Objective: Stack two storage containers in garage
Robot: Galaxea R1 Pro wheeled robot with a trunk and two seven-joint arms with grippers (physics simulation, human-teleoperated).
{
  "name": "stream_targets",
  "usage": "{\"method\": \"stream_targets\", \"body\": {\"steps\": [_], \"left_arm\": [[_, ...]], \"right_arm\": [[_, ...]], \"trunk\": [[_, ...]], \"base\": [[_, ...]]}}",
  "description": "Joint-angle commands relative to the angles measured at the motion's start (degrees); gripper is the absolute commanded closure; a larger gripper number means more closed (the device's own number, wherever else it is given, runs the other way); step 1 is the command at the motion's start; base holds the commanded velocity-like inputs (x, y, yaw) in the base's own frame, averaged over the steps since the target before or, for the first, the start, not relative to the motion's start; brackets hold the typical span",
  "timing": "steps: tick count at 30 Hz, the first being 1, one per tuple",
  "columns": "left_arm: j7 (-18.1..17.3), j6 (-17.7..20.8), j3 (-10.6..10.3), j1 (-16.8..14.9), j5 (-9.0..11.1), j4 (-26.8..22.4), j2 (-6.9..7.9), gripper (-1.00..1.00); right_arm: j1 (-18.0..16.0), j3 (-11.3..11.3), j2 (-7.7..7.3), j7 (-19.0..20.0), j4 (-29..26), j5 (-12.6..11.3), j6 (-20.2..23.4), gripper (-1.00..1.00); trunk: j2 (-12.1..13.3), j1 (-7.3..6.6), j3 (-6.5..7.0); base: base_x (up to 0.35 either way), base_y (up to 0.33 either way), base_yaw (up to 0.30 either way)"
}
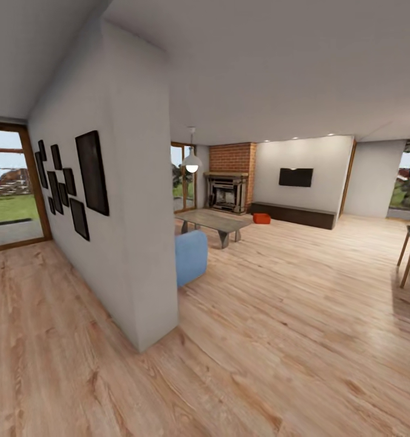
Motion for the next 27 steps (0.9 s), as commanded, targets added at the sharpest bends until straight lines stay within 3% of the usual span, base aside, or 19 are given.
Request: {"method": "stream_targets", "body": {"steps": [1,27], "left_arm": [[0.1,0.2,0.2,0.0,0.6,0.0,0.00,-1.00],[0.1,0.3,0.2,0.0,0.6,0.0,0.09,-1.00]], "right_arm": [[-0.1,0.4,0.00,0.1,0.2,-0.1,-0.3,-1.00],[-0.1,0.4,-0.08,0.0,0.2,-0.2,-0.3,-1.00]], "trunk": [[0.0,0.05,-0.03],[0.0,0.05,-0.27]], "base": [[0.323,0.000,-0.236],[0.323,0.000,-0.237]]}}
